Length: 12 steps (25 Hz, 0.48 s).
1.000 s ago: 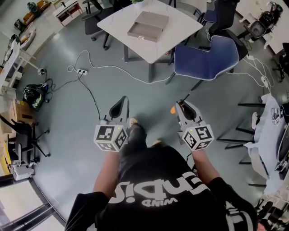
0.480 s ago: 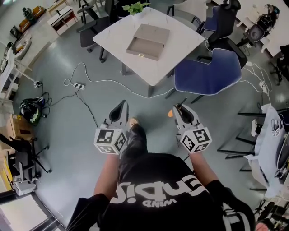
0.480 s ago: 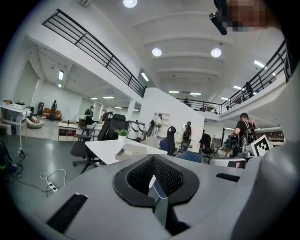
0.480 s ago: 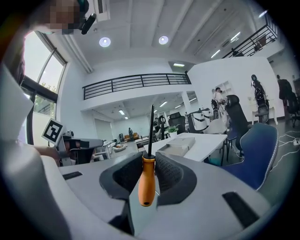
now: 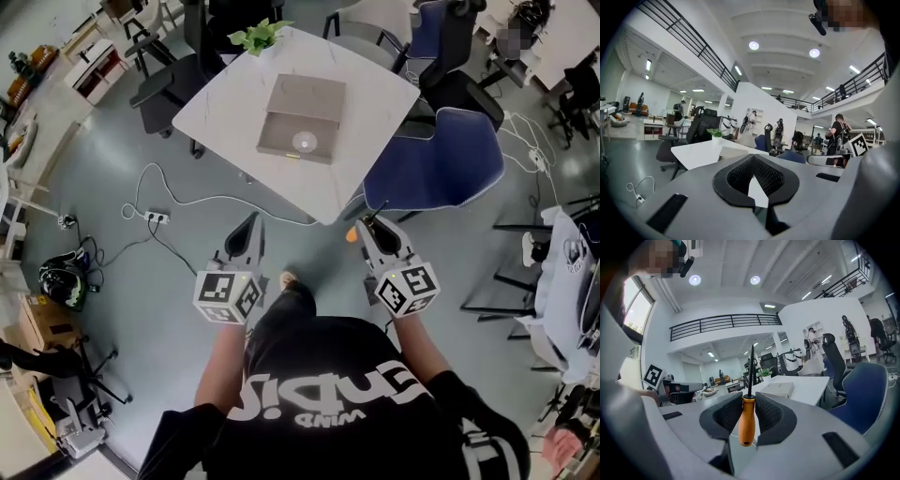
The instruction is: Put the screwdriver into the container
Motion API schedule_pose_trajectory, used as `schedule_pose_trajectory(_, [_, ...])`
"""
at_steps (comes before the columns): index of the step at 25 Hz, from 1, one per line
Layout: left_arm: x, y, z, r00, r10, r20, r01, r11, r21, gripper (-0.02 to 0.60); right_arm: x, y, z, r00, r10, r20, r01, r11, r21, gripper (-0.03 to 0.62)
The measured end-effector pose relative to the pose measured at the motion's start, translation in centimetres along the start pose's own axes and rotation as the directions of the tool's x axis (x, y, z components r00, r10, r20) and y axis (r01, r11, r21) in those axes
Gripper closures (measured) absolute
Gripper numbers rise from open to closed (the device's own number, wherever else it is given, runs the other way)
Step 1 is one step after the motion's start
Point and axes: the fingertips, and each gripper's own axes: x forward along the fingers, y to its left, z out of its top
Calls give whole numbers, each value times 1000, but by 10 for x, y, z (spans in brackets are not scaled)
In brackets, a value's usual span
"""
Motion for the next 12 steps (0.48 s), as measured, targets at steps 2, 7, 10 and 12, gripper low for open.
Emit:
schedule_pose_trajectory(2, [14, 14, 7, 1000, -20, -11, 20, 1000, 9, 569, 17, -3, 6, 1000, -21, 6, 21, 1000, 15, 513])
schedule_pose_trajectory(7, [45, 39, 21, 998, -63, -18, 63, 998, 13, 568, 53, -11, 21, 998, -54, 30, 54, 998, 30, 513])
schedule_pose_trajectory(10, [58, 45, 24, 997, -70, -21, 70, 998, 3, 568, 63, -19, 24, 998, -63, 19, 63, 998, 28, 513])
schedule_pose_trajectory(12, [68, 46, 26, 997, -74, -24, 74, 997, 0, 569, 69, -27, 28, 998, -69, 14, 69, 997, 25, 513])
